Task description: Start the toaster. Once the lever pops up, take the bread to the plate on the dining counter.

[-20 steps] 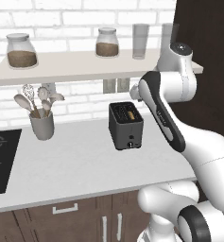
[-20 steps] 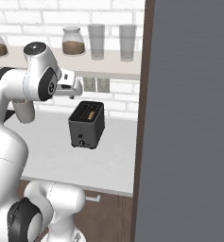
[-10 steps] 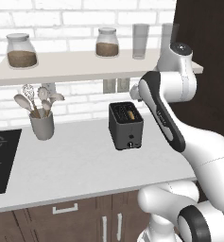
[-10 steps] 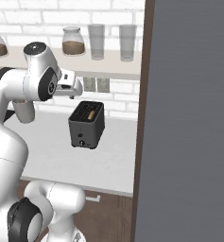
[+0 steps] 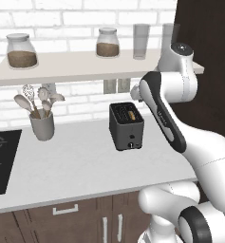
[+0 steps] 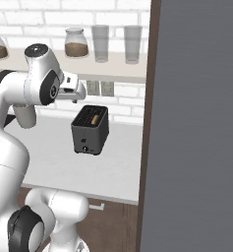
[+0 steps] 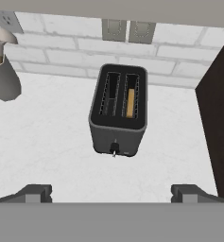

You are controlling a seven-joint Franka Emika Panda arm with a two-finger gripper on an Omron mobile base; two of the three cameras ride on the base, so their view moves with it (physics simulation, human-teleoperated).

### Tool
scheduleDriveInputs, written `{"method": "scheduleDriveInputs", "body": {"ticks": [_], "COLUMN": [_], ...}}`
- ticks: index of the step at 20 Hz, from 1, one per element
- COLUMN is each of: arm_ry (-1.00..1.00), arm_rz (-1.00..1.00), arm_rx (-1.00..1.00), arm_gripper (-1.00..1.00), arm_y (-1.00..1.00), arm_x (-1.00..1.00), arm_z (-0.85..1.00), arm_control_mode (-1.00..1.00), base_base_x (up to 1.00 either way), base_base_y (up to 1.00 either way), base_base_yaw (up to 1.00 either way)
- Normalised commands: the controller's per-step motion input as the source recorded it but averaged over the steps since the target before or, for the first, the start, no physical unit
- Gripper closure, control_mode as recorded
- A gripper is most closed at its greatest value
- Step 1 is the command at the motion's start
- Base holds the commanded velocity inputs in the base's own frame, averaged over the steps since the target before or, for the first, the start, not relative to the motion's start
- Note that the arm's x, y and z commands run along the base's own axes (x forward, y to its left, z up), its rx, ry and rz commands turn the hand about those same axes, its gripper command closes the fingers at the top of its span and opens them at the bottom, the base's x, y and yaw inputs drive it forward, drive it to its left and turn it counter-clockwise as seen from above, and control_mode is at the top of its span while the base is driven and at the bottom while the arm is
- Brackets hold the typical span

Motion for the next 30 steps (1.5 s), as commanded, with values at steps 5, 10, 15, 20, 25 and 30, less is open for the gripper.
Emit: {"method": "scheduleDriveInputs", "body": {"ticks": [5, 10, 15, 20, 25, 30], "arm_ry": [0.0, 0.0, 0.0, 0.0, 0.0, 0.0], "arm_rz": [0.0, 0.0, 0.0, 0.0, 0.0, 0.0], "arm_rx": [0.0, 0.0, 0.0, 0.0, 0.0, 0.0], "arm_gripper": [-1.0, -1.0, -1.0, -1.0, -1.0, -1.0], "arm_y": [0.0, 0.0, 0.0, 0.0, 0.0, 0.0], "arm_x": [0.0, 0.0, 0.0, 0.0, 0.0, 0.0], "arm_z": [0.0, 0.0, 0.0, 0.0, 0.0, 0.0], "arm_control_mode": [-1.0, -1.0, -1.0, -1.0, -1.0, -1.0], "base_base_x": [0.0, 0.0, 0.0, 0.0, 0.0, 0.0], "base_base_y": [0.0, 0.0, 0.0, 0.0, 0.0, 0.0], "base_base_yaw": [0.0, 0.0, 0.0, 0.0, 0.0, 0.0]}}
